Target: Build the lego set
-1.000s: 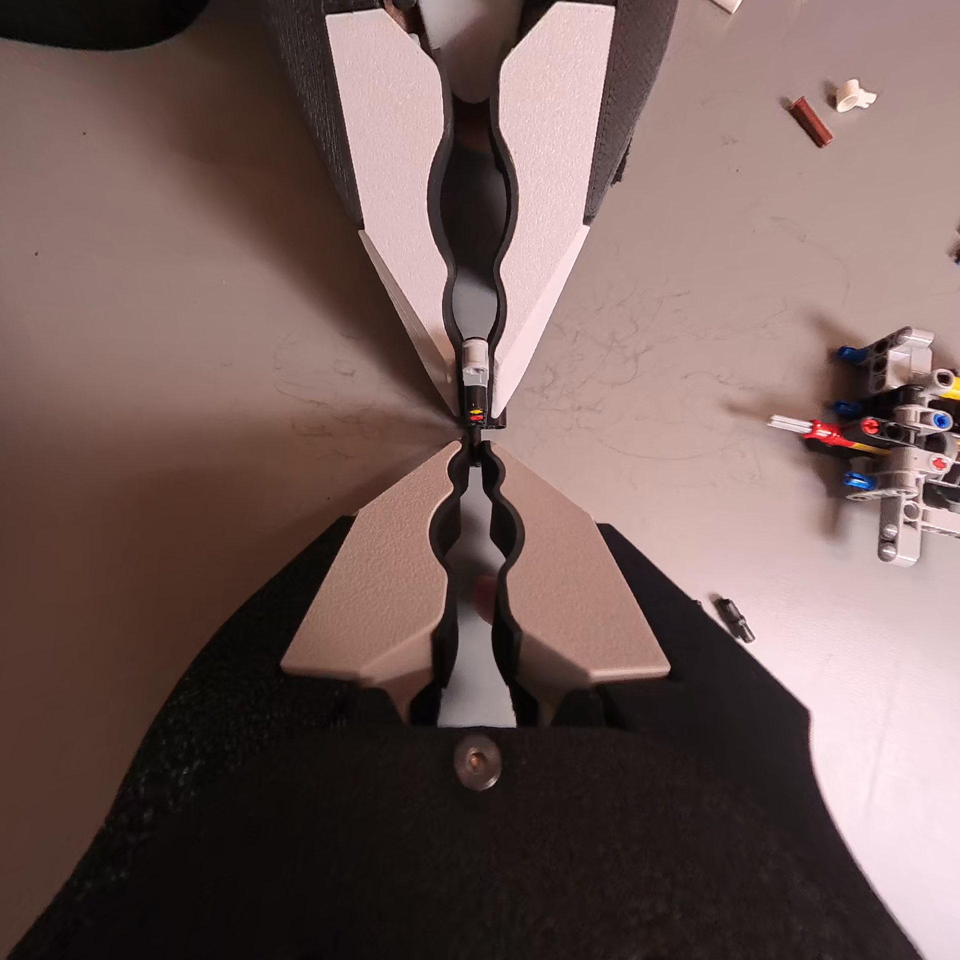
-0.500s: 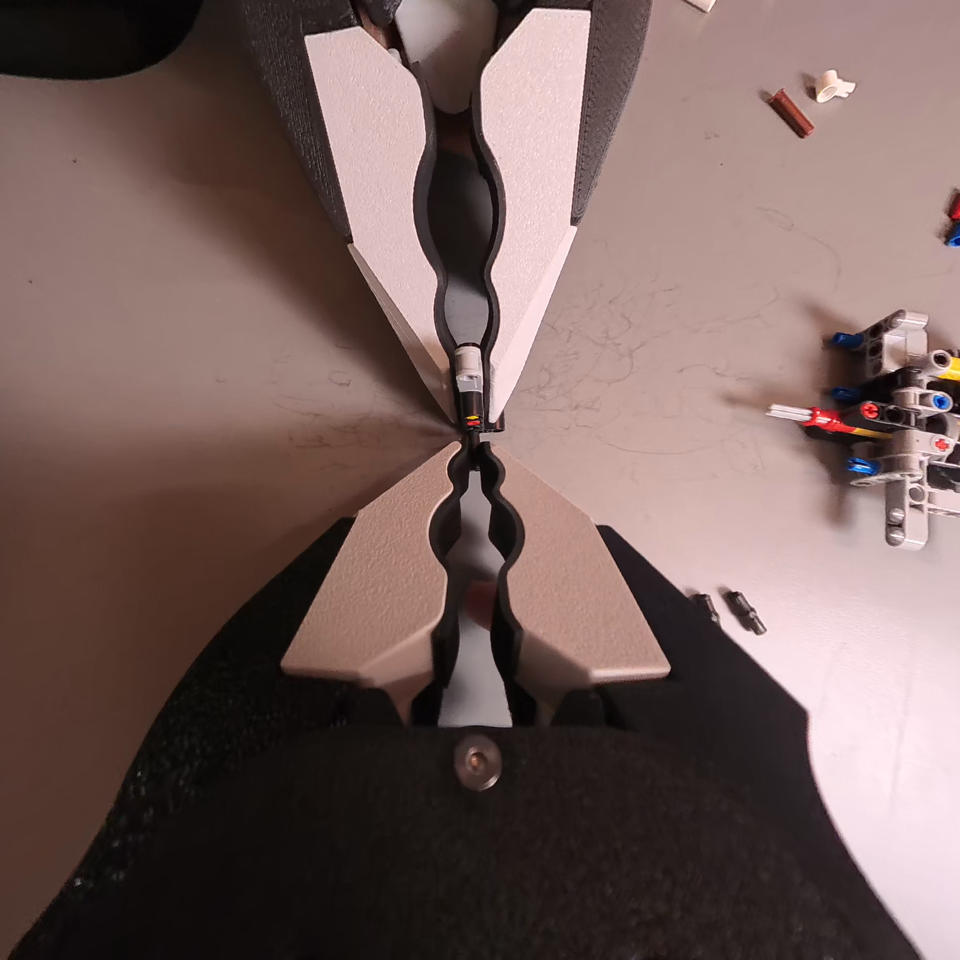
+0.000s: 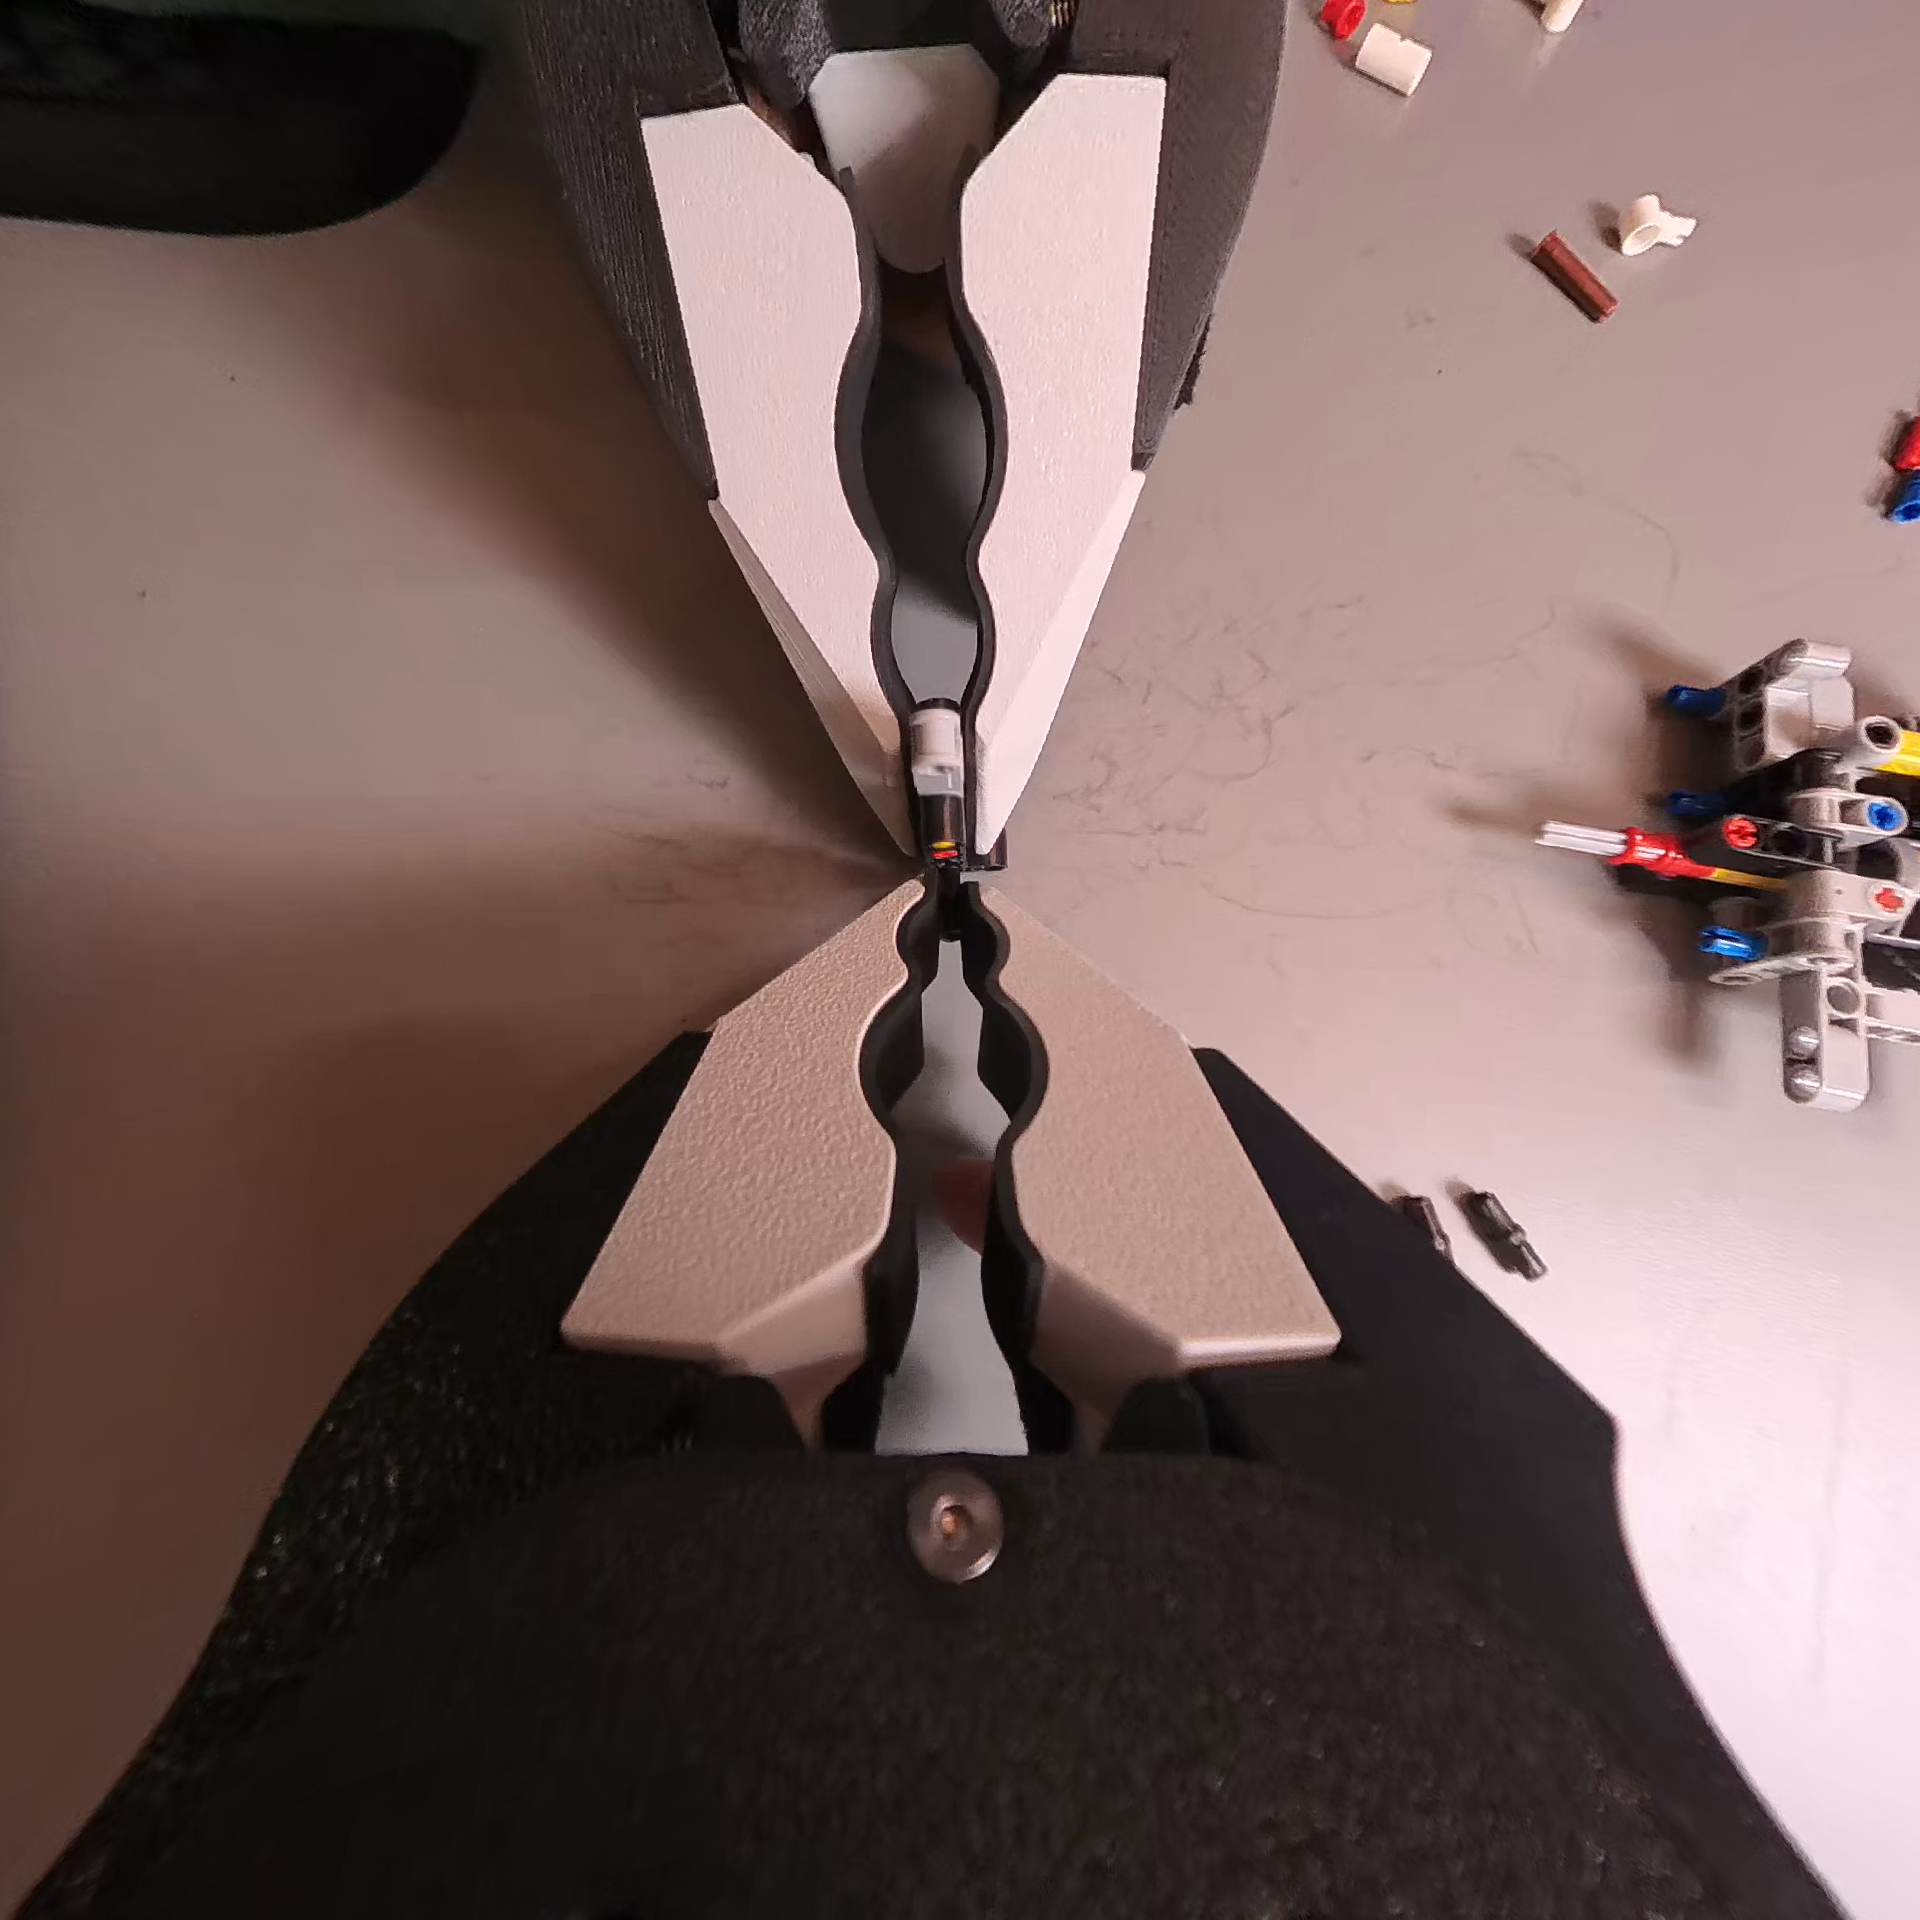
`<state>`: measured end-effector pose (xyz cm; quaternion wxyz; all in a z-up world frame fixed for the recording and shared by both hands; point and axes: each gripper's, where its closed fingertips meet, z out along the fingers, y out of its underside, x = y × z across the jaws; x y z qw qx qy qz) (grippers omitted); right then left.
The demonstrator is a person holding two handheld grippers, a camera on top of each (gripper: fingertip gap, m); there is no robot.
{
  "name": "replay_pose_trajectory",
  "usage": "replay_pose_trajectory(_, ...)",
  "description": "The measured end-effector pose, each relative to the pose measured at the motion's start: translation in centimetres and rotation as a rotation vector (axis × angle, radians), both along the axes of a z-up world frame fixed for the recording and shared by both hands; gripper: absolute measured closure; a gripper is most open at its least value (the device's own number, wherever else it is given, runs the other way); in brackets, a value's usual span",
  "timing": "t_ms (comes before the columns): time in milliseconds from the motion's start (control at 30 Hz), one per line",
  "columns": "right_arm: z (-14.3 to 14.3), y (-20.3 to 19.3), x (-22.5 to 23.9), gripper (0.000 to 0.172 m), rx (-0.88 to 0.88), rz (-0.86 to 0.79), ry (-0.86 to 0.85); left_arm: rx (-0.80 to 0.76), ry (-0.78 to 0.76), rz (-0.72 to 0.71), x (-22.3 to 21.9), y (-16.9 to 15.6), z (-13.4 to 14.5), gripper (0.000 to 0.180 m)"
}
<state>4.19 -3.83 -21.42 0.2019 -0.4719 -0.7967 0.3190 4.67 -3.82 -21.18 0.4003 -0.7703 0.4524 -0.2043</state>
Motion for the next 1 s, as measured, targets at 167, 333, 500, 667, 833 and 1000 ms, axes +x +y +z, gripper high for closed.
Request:
replay_pose_trajectory(167,1.7,0.3,-0.3,0.17,-0.077,-0.01,0.076,0.032,-0.134,0.03,0.0,0.4,2.0,0.174)
replay_pose_trajectory(333,6.3,1.0,-0.5,0.17,-0.247,-0.023,0.272,0.105,-0.453,0.066,-0.4,1.1,6.9,0.175)
replay_pose_trajectory(500,3.8,2.6,0.1,0.17,-0.099,-0.037,0.178,0.135,-0.648,0.06,-0.9,0.9,9.8,0.175)
replay_pose_trajectory(667,-0.5,3.4,0.8,0.169,0.19,-0.018,0.01,0.119,-0.699,0.034,-0.8,0.5,10.2,0.174)
replay_pose_trajectory(833,-0.6,3.4,0.8,0.164,0.204,-0.028,-0.022,0.116,-0.717,0.015,-0.4,0.2,10.4,0.175)
replay_pose_trajectory(1000,4.8,1.5,-0.8,0.144,-0.058,-0.021,0.23,0.134,-0.775,0.001,-0.3,0.0,11.4,0.174)
